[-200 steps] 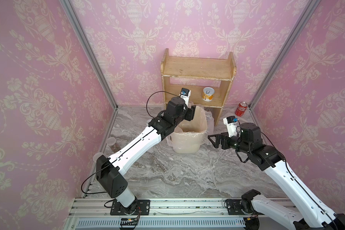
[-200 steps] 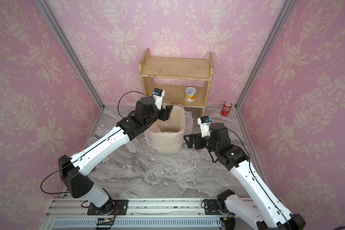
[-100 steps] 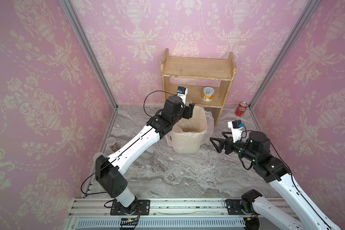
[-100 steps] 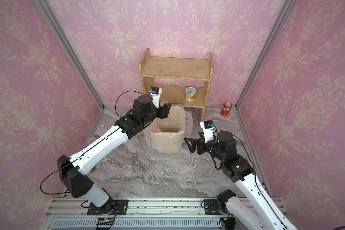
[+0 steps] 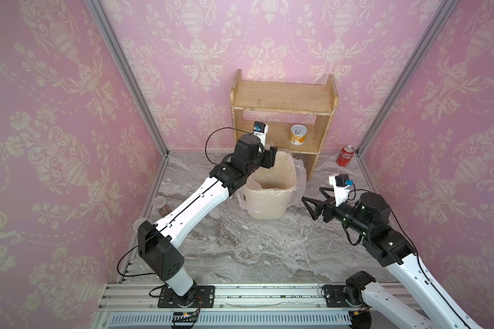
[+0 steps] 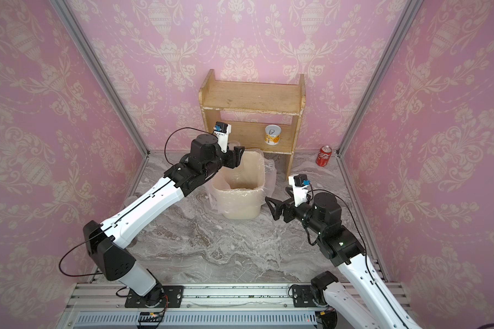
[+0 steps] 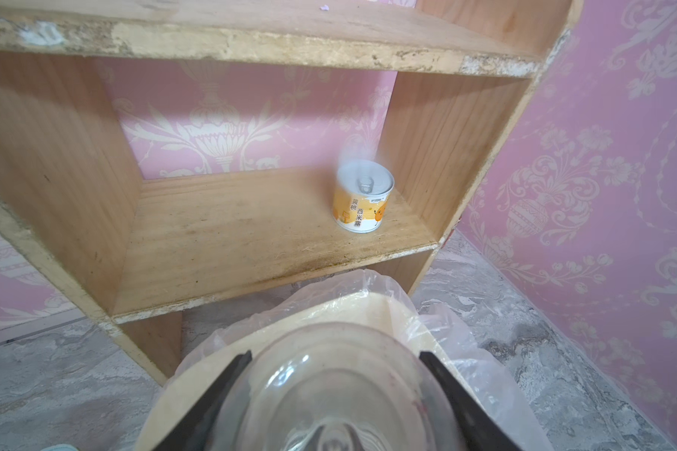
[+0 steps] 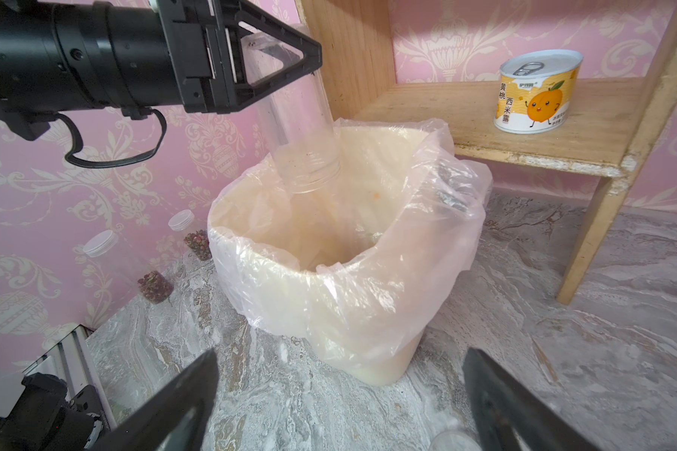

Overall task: Empty the moldy dried flower tea in the jars
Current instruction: Pour the moldy dried flower tea into the trash bin.

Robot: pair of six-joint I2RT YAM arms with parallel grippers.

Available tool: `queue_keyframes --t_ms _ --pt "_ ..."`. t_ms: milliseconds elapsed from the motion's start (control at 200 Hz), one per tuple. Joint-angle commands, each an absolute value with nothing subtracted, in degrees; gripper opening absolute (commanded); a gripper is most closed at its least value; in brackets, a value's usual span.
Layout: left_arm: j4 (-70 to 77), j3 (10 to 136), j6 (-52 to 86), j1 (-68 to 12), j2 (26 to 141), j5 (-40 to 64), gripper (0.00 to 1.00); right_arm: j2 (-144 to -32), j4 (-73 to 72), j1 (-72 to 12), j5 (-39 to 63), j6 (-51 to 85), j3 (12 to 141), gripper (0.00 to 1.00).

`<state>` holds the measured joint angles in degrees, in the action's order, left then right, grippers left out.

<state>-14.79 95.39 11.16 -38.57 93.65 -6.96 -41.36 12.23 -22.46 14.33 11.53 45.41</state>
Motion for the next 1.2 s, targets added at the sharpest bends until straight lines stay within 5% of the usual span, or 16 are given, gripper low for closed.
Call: queue_keyframes --t_ms 0,190,440,625,846,1016,1196 --pt "-17.61 98.21 8.21 -39.15 93.80 -8.29 0.29 -41.13 10.77 -22.23 14.22 10.28 45.04 1.00" --pt "-6.93 89.92 23.45 -33.13 90.29 2.56 0.23 -40.97 10.83 -22.27 14.31 10.74 44.82 1.00" --pt "-15.20 96.17 5.39 -40.09 93.56 -11.35 0.25 -41.31 11.03 -22.28 14.34 10.91 45.04 1.00" --pt "-7.05 91.17 22.10 -33.98 91.05 2.24 0.22 -41.05 11.21 -22.28 14.00 10.85 44.82 1.00" --pt "-15.16 96.94 2.32 -41.70 93.19 -13.80 0.24 -41.57 10.99 -22.41 14.05 11.43 44.84 1.00" --pt "-8.02 90.48 18.85 -34.22 90.25 0.28 0.21 -41.88 11.08 -22.40 14.06 12.80 45.48 1.00" --pt "-13.51 94.29 8.31 -37.62 91.74 -8.14 0.22 -41.00 11.36 -22.43 13.46 13.45 45.44 1.00"
